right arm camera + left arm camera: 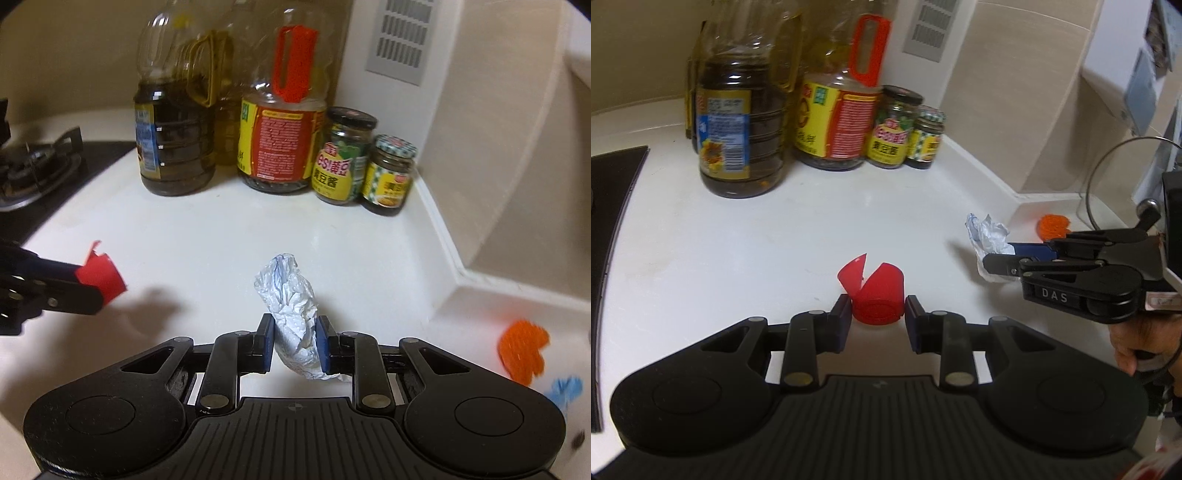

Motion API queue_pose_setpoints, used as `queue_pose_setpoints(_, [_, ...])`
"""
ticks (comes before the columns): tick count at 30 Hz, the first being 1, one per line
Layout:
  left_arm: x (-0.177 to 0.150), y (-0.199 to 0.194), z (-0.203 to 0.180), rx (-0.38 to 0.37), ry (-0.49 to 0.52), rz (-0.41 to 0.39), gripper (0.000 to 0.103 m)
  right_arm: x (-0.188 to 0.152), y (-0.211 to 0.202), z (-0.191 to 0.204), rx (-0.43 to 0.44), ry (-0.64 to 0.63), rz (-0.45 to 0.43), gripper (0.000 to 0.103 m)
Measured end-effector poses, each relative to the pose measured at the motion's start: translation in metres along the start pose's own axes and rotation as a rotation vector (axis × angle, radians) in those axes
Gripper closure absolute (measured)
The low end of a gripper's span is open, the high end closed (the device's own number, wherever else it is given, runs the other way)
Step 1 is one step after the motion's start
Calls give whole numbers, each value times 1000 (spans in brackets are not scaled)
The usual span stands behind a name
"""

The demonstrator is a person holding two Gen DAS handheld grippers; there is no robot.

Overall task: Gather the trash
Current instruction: 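Carry the red cup and crumpled foil down over the trash bin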

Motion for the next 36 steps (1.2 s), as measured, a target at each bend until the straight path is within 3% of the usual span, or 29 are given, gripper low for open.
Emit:
queue_pose_setpoints(14, [-20,-29,-64,-7,37,-3,75,-42,-69,-21,52,125,-14,79])
queue_pose_setpoints(25, [-41,-45,-90,-182,196,6,75,-85,-127,-18,-74,321,-41,79])
queue_pose_setpoints(36, [-82,-84,-80,-305,291,30,75,-138,-178,42,-137,461,-67,79])
Point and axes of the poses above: each gripper's, at about its wrist camera, not at the fingertips, and y roughly the way its jaws point, z to its left, x to its top, the point moved 4 cm from there along y, roughly the way its jaws point, and after that the axes turned 13 degrees about y, right-handed, at the moved point
